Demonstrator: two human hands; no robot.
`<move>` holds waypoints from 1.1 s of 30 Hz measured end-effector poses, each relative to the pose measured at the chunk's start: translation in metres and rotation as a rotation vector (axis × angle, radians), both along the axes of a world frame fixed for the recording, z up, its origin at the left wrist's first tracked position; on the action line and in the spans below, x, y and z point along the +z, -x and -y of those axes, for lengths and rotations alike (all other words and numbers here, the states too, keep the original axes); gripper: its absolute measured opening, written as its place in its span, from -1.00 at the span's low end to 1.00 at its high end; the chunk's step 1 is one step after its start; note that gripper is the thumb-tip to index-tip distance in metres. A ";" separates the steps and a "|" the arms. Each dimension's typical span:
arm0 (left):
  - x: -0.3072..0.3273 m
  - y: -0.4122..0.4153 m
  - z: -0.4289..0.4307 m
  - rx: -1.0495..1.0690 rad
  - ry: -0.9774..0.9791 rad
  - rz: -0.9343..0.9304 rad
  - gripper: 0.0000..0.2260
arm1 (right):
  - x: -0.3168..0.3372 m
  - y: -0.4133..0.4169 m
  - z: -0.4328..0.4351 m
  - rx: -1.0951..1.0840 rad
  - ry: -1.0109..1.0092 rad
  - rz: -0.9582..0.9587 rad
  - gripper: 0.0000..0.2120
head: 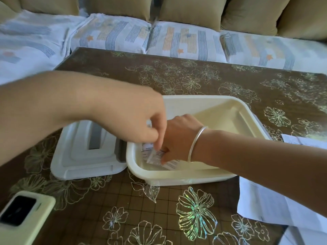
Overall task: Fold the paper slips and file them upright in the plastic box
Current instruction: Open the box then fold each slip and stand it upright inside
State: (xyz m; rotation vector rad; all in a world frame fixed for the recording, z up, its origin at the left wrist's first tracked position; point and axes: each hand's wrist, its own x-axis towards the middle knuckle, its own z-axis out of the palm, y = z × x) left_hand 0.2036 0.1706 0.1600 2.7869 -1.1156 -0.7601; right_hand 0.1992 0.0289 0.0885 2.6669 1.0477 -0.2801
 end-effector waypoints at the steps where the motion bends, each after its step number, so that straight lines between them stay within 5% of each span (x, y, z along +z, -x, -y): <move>1: 0.003 0.000 -0.005 0.045 0.094 0.030 -0.75 | 0.000 0.000 -0.002 0.015 0.004 0.029 -0.63; 10: -0.027 0.005 -0.042 0.355 0.530 0.331 -0.76 | -0.003 -0.005 -0.005 0.002 0.102 0.199 -0.37; 20: -0.038 0.009 -0.042 0.365 0.563 0.305 -0.74 | 0.002 0.002 0.007 0.075 0.075 0.246 -0.48; 27: -0.038 0.009 -0.036 0.326 0.526 0.351 -0.74 | -0.008 0.001 0.004 0.003 -0.017 0.009 -0.73; 33: -0.031 0.011 -0.012 0.035 0.082 0.283 -0.69 | -0.009 -0.002 0.009 -0.076 -0.078 -0.018 -0.74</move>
